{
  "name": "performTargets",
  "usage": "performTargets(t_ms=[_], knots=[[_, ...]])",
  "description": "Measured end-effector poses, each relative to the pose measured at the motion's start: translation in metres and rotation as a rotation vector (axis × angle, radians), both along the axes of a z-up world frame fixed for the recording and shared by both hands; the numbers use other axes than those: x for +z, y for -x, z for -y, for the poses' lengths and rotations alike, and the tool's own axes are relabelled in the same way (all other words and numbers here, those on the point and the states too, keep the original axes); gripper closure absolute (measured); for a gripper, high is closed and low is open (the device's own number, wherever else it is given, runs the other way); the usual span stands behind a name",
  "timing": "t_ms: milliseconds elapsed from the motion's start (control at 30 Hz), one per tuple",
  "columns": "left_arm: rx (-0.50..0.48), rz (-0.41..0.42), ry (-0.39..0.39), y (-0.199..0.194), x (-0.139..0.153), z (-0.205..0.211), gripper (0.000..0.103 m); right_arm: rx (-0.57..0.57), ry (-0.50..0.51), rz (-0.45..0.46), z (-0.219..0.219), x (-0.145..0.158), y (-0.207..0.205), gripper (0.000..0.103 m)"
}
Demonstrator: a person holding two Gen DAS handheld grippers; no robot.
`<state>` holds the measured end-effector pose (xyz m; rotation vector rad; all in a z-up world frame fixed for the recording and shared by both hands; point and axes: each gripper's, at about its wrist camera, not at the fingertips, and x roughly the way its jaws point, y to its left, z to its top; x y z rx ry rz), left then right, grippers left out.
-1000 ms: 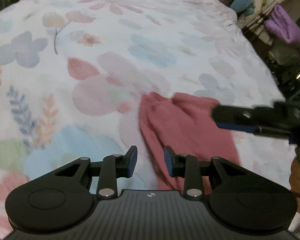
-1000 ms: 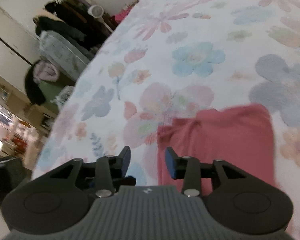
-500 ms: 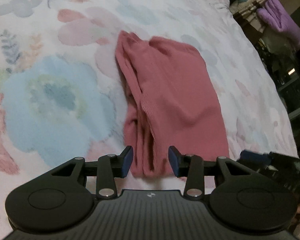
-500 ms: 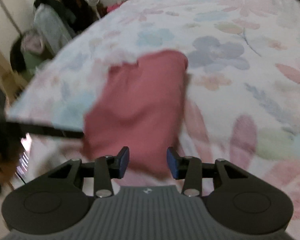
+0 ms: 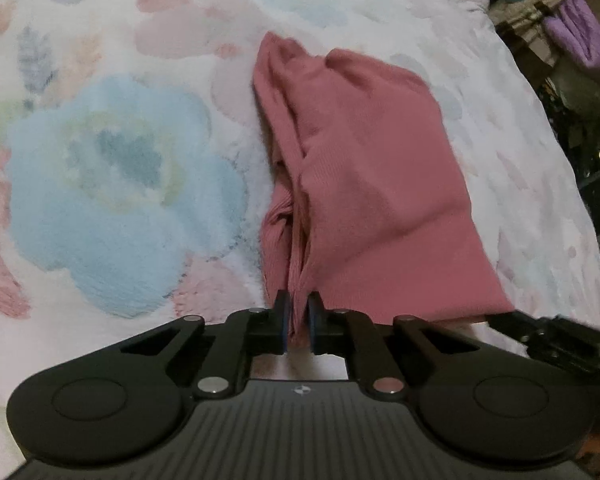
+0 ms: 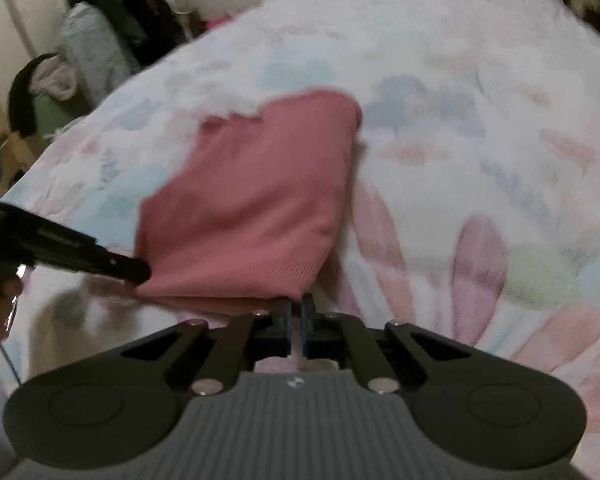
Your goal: Fold small clothes
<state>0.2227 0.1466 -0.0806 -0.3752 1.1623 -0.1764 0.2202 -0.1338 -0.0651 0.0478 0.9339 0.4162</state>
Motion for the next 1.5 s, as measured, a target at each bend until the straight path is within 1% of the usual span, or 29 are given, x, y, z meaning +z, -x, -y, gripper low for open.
performTargets(t_ms=[33,100,233,333,367,500,533,600,667,733,800,900,1000,1067,1133,1167,1200,1300,1367,1433,1467,1500], knots=[[-0.009,-0.003,-0.015,0.000,0.002,0.001,0.094,0.030,0.034,-0.001,-0.001,0.005,0.001,0.103],[-0.026,-0.032,-0.047,-0.002,-0.007,0.003,0.094,0.053,0.066,-0.028,-0.002,0.001,-0.001,0.103],[-0.017,-0.055,-0.060,-0.004,-0.026,0.004,0.093,0.028,0.054,-0.118,-0.002,-0.034,-0.006,0.103],[-0.034,-0.060,-0.083,-0.005,-0.025,0.005,0.084,0.018,0.049,-0.137,-0.001,-0.047,-0.005,0.103],[-0.055,-0.063,-0.097,-0.005,-0.022,0.006,0.082,0.022,0.044,-0.139,0.001,-0.046,-0.005,0.103],[-0.121,-0.080,-0.125,-0.007,-0.005,0.007,0.077,0.050,0.044,-0.151,0.009,-0.031,-0.004,0.103],[-0.139,-0.076,-0.138,-0.007,0.001,0.008,0.076,0.055,0.042,-0.151,0.012,-0.027,-0.003,0.101],[-0.176,-0.049,-0.165,-0.008,0.015,0.011,0.070,0.061,0.032,-0.136,0.017,-0.016,-0.003,0.099],[-0.197,-0.001,-0.192,-0.007,0.031,0.012,0.068,0.055,0.032,-0.116,0.022,-0.005,-0.004,0.093],[-0.187,0.044,-0.188,-0.011,0.046,0.009,0.067,0.042,0.021,-0.083,0.026,0.006,-0.010,0.089],[-0.151,0.088,-0.176,-0.022,0.056,0.006,0.067,0.027,0.004,-0.058,0.028,0.016,-0.019,0.088],[-0.076,0.145,-0.168,-0.046,0.064,0.003,0.067,0.009,-0.025,-0.030,0.028,0.024,-0.044,0.088],[-0.025,0.181,-0.152,-0.075,0.058,0.007,0.068,-0.003,-0.032,0.012,0.019,0.030,-0.077,0.088],[-0.003,0.200,-0.139,-0.093,0.052,0.006,0.068,-0.006,-0.064,0.024,0.013,0.032,-0.098,0.088],[0.022,0.198,-0.133,-0.111,0.041,0.005,0.070,-0.008,-0.092,0.031,0.007,0.031,-0.123,0.088],[0.026,0.194,-0.131,-0.117,0.037,0.004,0.073,-0.007,-0.092,0.038,0.003,0.030,-0.133,0.088],[0.039,0.184,-0.129,-0.124,0.031,0.002,0.073,-0.001,-0.090,0.042,-0.002,0.029,-0.144,0.088],[0.057,0.179,-0.095,-0.131,0.022,-0.007,0.073,0.043,-0.099,0.035,-0.017,0.021,-0.176,0.088],[0.045,0.182,-0.066,-0.136,0.018,-0.012,0.073,0.075,-0.098,0.034,-0.026,0.014,-0.194,0.089],[0.031,0.183,-0.080,-0.145,0.011,-0.011,0.074,0.074,-0.064,0.042,-0.029,0.004,-0.206,0.090],[0.032,0.171,-0.106,-0.150,0.005,-0.010,0.077,0.052,-0.028,0.045,-0.030,-0.003,-0.210,0.091],[0.041,0.158,-0.125,-0.154,0.000,-0.010,0.084,0.026,0.001,0.036,-0.027,-0.012,-0.216,0.090]])
